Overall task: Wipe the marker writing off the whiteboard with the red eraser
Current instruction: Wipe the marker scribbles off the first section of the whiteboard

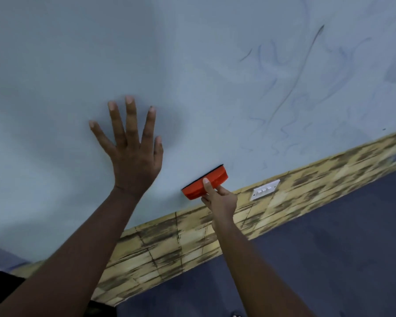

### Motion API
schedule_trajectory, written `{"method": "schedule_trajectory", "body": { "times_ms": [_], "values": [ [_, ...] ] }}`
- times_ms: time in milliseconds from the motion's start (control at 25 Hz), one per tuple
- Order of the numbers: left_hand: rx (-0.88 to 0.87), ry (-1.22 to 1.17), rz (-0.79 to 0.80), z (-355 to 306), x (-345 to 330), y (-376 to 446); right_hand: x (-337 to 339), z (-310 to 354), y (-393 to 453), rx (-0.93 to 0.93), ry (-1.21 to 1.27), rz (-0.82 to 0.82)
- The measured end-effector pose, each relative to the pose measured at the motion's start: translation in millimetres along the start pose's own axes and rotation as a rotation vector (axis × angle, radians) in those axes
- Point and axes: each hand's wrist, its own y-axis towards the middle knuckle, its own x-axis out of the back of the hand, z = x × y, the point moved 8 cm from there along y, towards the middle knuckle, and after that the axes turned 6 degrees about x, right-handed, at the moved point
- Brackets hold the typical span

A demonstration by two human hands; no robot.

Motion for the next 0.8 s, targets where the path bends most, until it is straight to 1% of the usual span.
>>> {"method": "schedule_trajectory", "body": {
  "times_ms": [160,280,400,600,640,720,800],
  "values": [
    [0.088,0.037,0.093,-48,-27,-18,41,-16,42,-0.158,0.058,-0.053],
    [0.189,-0.022,0.096,-61,-45,-35,81,-26,81,-0.204,0.024,-0.07],
    [0.142,0.041,0.065,-61,-51,-44,99,-26,101,-0.202,-0.017,-0.027],
    [0.146,0.094,0.119,-60,-49,-44,119,-13,121,-0.214,0.024,-0.041],
    [0.144,0.1,0.136,-59,-49,-45,121,-3,123,-0.195,0.022,-0.047],
    [0.144,0.111,0.158,-57,-50,-47,122,29,124,-0.093,0.028,-0.072],
    [0.154,0.132,0.161,-56,-50,-50,112,74,124,0.097,0.0,-0.063]
  ]
}}
